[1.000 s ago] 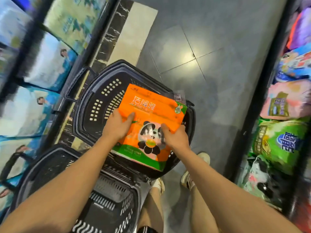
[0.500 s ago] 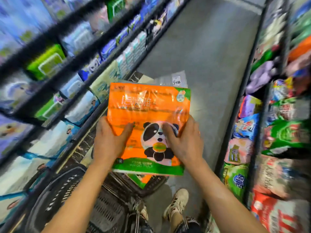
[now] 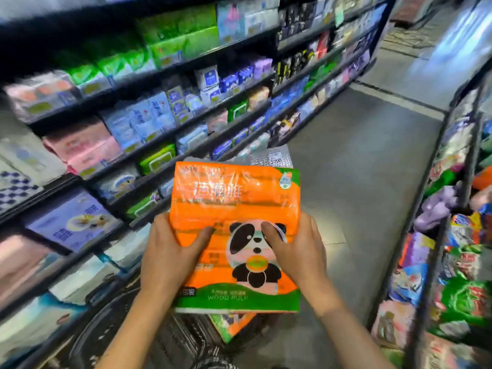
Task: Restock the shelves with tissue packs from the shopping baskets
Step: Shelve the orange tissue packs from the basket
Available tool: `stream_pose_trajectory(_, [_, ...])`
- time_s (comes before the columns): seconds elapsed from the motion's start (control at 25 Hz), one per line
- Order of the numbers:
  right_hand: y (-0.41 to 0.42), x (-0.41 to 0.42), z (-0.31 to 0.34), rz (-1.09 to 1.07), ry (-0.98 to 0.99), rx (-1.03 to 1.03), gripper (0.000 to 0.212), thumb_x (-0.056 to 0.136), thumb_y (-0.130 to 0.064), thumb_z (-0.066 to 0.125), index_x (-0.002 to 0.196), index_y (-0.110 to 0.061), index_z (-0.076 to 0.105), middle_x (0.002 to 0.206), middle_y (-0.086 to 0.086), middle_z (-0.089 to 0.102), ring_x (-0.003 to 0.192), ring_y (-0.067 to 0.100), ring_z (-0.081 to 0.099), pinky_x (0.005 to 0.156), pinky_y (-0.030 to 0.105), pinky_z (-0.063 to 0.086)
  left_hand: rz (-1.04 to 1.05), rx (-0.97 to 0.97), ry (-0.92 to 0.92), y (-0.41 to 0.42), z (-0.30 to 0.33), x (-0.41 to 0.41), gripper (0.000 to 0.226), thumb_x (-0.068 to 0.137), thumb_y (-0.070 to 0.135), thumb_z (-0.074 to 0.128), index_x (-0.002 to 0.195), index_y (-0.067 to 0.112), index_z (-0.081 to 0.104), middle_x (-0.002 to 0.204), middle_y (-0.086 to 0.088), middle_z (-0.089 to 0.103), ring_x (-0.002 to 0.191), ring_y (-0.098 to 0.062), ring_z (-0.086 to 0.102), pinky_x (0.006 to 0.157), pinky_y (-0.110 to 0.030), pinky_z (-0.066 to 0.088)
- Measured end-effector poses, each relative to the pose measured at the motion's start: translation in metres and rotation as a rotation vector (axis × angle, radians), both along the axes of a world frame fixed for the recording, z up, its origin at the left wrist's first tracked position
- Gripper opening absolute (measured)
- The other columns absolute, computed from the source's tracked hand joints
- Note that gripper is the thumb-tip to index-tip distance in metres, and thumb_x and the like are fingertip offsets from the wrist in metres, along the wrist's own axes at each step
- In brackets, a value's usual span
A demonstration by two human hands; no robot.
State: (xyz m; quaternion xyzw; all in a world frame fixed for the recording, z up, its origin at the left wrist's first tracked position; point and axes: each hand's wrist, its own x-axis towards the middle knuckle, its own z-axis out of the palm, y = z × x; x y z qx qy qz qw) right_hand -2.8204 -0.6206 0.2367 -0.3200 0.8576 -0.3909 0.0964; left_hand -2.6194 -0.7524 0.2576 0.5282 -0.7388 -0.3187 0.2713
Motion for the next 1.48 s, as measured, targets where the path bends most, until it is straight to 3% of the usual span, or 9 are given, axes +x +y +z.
stream_pose_trajectory(0.12, [-0.010,-0.001,0.019,0.161,0.012,-0.024,0.058,0.077,-0.077,0.057,0.111,-0.031,0.050,0.101,-0.008,0.051,0.088,0.011,0.049,0.072,0.033,0.043,0.156,-0.053,0.025,0.023,0.014,0.017,0.076,0.070,0.073,0.062,0.122,0.021,0.042,0.115,0.001,0.054,0.104,-0.019,0.054,0.078,-0.036,0.041])
stream_pose_trajectory(0.32, [-0.046,0.037,0.036,0.451,0.010,-0.142,0.063,0.075,-0.080,0.057,0.108,-0.026,0.052,0.103,-0.003,0.055,0.095,0.019,0.054,0.074,0.037,0.046,0.447,-0.115,0.007,0.056,0.036,0.076,0.070,0.076,0.065,0.070,0.122,0.019,0.043,0.111,0.005,0.048,0.112,-0.025,0.055,0.081,-0.035,0.040])
stream_pose_trajectory(0.56, [-0.065,0.162,0.049,0.819,-0.040,-0.171,0.066,0.074,-0.078,0.057,0.111,-0.024,0.053,0.105,-0.002,0.054,0.097,0.020,0.056,0.073,0.035,0.043,0.798,-0.186,-0.023,0.120,0.048,0.202,0.074,0.075,0.068,0.069,0.126,0.021,0.043,0.120,-0.003,0.056,0.113,-0.025,0.056,0.085,-0.040,0.046])
stream_pose_trajectory(0.8, [-0.051,0.298,0.055,1.034,-0.037,-0.214,0.074,0.072,-0.084,0.055,0.112,-0.022,0.054,0.105,0.000,0.055,0.103,0.025,0.057,0.076,0.034,0.042,1.023,-0.228,-0.019,0.185,0.052,0.319,0.070,0.072,0.070,0.068,0.118,0.023,0.044,0.108,0.006,0.050,0.102,-0.020,0.057,0.076,-0.034,0.041])
stream_pose_trajectory(1.04, [-0.025,0.449,0.060,1.103,-0.060,-0.245,0.057,0.078,-0.075,0.061,0.110,-0.029,0.051,0.106,-0.001,0.057,0.101,0.022,0.057,0.077,0.034,0.042,1.055,-0.244,0.009,0.222,0.056,0.464,0.071,0.073,0.070,0.067,0.121,0.024,0.042,0.111,0.007,0.049,0.097,-0.014,0.052,0.078,-0.035,0.044])
stream_pose_trajectory(1.2, [-0.019,0.539,0.064,1.089,-0.038,-0.246,0.070,0.073,-0.085,0.051,0.113,-0.027,0.051,0.107,-0.001,0.056,0.098,0.019,0.056,0.077,0.036,0.045,1.028,-0.251,0.030,0.225,0.058,0.557,0.070,0.074,0.072,0.064,0.121,0.026,0.042,0.108,0.010,0.047,0.095,-0.010,0.049,0.076,-0.033,0.042])
stream_pose_trajectory(1.48, [-0.045,0.620,0.056,1.006,-0.031,-0.216,0.073,0.077,-0.080,0.053,0.123,-0.023,0.050,0.113,-0.002,0.052,0.108,0.023,0.056,0.083,0.038,0.046,0.963,-0.174,0.091,0.174,0.048,0.640,0.077,0.072,0.073,0.065,0.126,0.023,0.041,0.111,0.008,0.043,0.099,-0.012,0.049,0.075,-0.034,0.043])
